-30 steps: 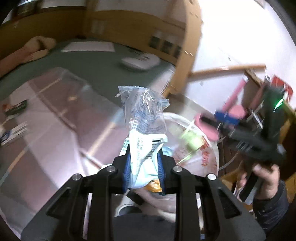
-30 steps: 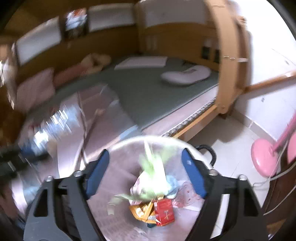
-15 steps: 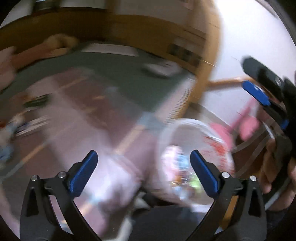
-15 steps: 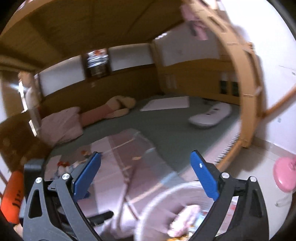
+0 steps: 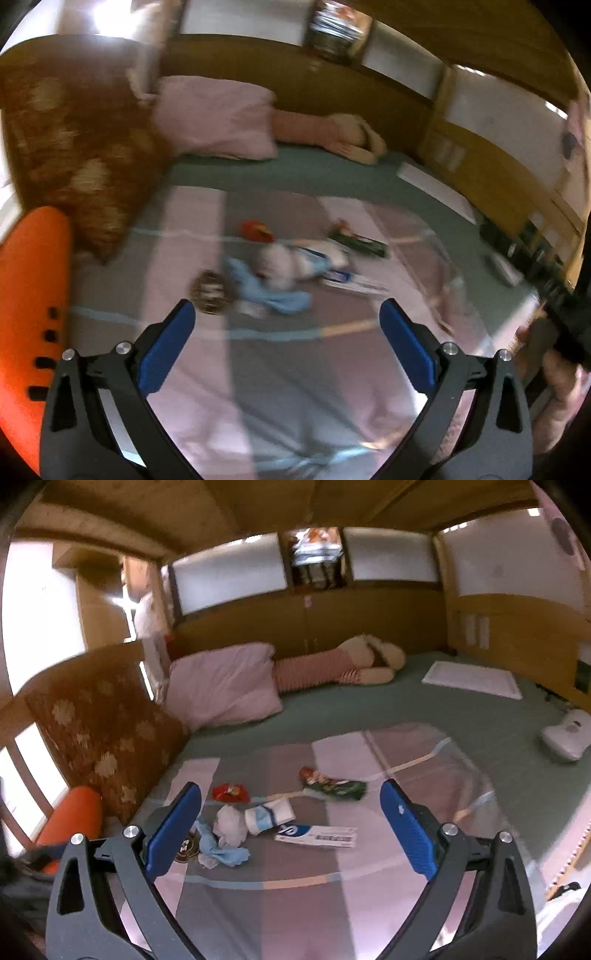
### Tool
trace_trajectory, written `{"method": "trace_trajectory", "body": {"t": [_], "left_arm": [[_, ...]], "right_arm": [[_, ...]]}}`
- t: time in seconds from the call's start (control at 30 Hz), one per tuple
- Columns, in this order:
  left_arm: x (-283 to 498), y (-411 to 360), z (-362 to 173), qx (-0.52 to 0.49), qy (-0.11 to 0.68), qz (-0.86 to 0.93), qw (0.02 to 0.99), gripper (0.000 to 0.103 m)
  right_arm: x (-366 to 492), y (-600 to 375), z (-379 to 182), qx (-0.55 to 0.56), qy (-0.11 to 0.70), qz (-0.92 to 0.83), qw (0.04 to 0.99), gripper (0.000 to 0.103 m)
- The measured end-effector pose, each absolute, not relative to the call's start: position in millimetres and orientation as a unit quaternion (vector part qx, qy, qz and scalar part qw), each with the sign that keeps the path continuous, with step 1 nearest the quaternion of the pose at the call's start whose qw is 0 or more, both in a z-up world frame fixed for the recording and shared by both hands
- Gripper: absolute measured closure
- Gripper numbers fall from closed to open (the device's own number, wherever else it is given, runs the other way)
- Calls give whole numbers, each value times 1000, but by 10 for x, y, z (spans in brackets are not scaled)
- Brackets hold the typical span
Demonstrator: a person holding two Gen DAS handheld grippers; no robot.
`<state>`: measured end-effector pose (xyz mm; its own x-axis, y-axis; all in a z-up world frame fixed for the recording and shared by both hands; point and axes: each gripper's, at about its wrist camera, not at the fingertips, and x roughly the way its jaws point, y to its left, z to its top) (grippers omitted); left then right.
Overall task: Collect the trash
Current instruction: 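Move both open tools back over the bed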
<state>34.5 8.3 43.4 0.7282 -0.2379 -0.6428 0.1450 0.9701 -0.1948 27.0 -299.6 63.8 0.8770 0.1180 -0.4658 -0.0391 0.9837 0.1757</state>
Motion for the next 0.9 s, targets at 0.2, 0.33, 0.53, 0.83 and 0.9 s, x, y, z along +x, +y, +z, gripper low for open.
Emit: {"method": "trace_trajectory", "body": {"t": [0.2,0.33,0.53,0.83,0.9], "left_arm": [[476,359,262,-118,381,-88,913,4],[522,250,170,-131,398,-101,902,4],[519,3,99,-98,403,-106,904,4],[541,-8,28,-100,413,-103,899,4],[541,-10,29,-99,413,-103,900,4]], "right_arm": [[370,-2862,289,58,310,47,948,7],[308,-2852,330,52,295,52,953,7],[314,-2844,276,50,303,57,950,7],[309,-2825,273,46,305,57,950,7],[312,-2816,263,46,306,57,949,7]]}}
